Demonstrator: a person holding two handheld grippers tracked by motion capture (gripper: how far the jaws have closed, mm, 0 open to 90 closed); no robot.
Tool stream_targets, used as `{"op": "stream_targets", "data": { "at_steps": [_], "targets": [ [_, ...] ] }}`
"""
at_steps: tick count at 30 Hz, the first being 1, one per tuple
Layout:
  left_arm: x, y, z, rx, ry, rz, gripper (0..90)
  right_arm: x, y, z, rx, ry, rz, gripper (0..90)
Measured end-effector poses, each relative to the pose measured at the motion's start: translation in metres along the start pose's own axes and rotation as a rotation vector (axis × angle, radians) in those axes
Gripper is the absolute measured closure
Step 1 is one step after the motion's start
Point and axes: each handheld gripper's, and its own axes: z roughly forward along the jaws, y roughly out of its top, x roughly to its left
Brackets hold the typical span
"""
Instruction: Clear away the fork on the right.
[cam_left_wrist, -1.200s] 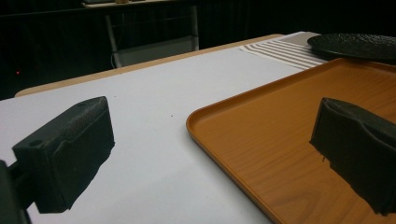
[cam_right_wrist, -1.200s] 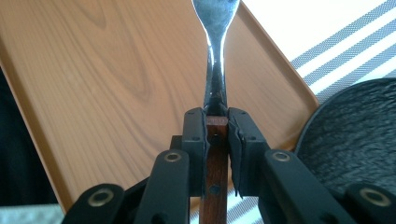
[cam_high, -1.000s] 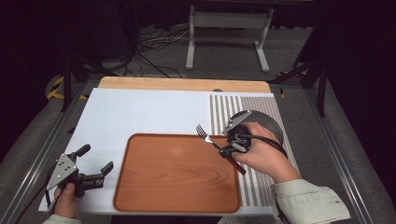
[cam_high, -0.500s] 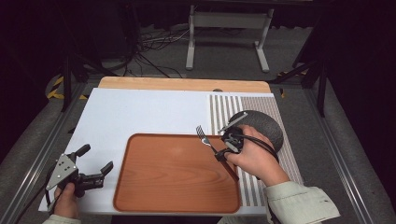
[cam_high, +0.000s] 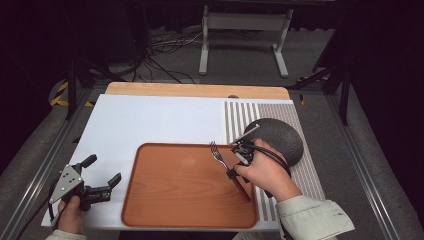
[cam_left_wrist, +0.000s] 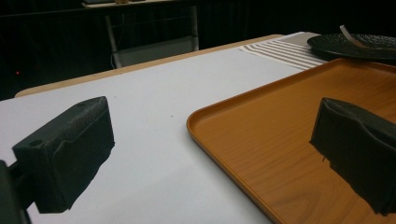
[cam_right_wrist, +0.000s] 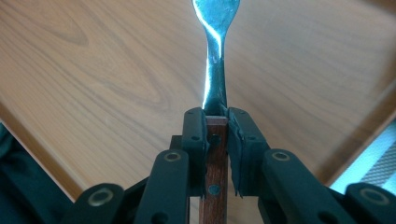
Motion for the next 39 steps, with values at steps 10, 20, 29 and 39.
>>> {"op": "stream_targets", "data": {
  "at_steps": [10, 20, 29, 39],
  "targets": [
    [0.0, 0.001, -0.001, 0.004, -0.002, 0.0, 0.2, -0.001, -0.001, 0.011, 0.052, -0.013, 0.105, 78.5],
    [0.0, 0.001, -0.001, 0.003, -0.003, 0.001, 0.2, -0.002, -0.002, 0.018, 0.09, -0.011, 0.133, 78.4],
    [0.0, 0.001, -0.001, 0.003, -0.002, 0.001, 0.2, -0.003, -0.003, 0.026, 0.116, -0.013, 0.157, 78.4],
    [0.0, 0.001, -0.001, 0.0, -0.001, 0.0, 0.2, -0.005, -0.005, 0.032, 0.141, -0.026, 0.181, 78.4]
  ]
}}
